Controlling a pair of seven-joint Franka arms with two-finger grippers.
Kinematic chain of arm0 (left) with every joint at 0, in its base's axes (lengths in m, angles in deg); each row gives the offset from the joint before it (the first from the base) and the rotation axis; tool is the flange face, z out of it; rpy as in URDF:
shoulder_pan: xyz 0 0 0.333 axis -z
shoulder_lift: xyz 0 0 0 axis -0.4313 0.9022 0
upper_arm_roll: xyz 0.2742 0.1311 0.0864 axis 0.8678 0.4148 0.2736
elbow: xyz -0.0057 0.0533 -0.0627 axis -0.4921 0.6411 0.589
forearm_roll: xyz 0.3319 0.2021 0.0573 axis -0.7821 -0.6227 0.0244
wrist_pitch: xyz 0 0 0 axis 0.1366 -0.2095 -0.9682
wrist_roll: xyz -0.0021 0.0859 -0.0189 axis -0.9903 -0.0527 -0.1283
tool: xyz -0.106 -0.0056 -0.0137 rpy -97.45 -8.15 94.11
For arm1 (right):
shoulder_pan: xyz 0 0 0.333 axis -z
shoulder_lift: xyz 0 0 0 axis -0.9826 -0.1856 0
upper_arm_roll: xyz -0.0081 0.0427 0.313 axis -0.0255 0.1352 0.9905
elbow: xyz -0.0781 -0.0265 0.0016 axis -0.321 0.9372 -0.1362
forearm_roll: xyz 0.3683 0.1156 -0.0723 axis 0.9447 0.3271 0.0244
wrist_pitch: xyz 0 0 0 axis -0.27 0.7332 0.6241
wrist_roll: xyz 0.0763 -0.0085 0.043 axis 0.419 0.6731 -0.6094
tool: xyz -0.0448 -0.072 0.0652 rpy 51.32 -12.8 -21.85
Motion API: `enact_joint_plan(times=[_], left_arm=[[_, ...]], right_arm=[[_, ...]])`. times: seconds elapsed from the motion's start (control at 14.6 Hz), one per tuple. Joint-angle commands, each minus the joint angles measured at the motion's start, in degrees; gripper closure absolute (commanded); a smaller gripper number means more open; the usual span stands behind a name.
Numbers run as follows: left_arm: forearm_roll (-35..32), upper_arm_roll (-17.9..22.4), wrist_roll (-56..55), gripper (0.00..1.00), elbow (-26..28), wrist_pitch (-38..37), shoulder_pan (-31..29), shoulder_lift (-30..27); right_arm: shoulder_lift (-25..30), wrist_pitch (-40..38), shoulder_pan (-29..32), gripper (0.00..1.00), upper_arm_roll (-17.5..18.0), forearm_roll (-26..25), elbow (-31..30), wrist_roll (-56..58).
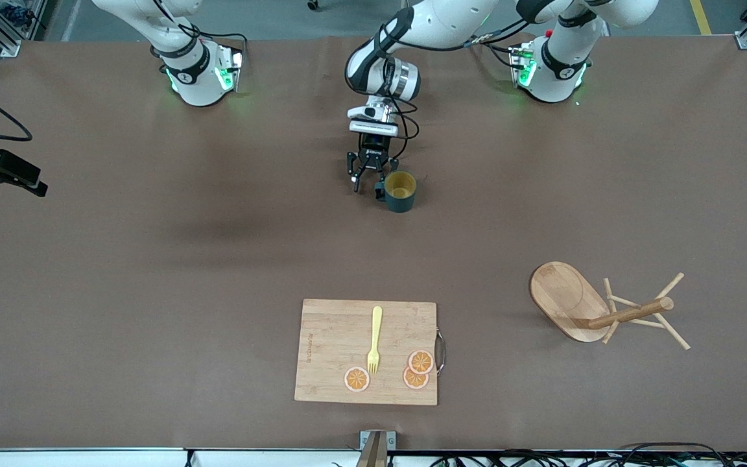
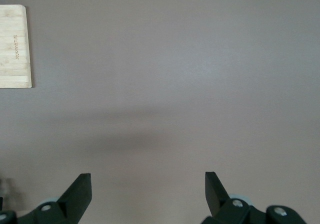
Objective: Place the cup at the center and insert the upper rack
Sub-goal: 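Lower the left gripper and grasp the mug handle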
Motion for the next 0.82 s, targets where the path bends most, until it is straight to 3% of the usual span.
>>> enact_joint_plan(times=[0.0, 0.14, 0.55, 0.75], left_arm=[[-1.5, 0.1, -0.9, 0.78, -1.3, -0.7, 0.0, 0.9], [-1.1, 0.1, -2.3, 0.98, -1.3, -0.7, -0.1, 0.9], [-0.3, 0.0, -2.2, 1.00, -2.8, 0.8, -1.2, 0.0], [7.8, -0.2, 6.1, 1.00, -6.6, 10.8, -4.0, -2.8]], right_arm=[[0.8, -0.5, 0.2, 0.00, 0.1, -0.5, -0.2, 0.5], [0.8, -0.5, 0.2, 0.00, 0.1, -0.5, -0.2, 0.5], [0.8, -0.5, 0.2, 0.00, 0.1, -0.5, -0.2, 0.5], [0.8, -0.5, 0.1, 0.00, 0.1, -0.5, -0.2, 0.5]])
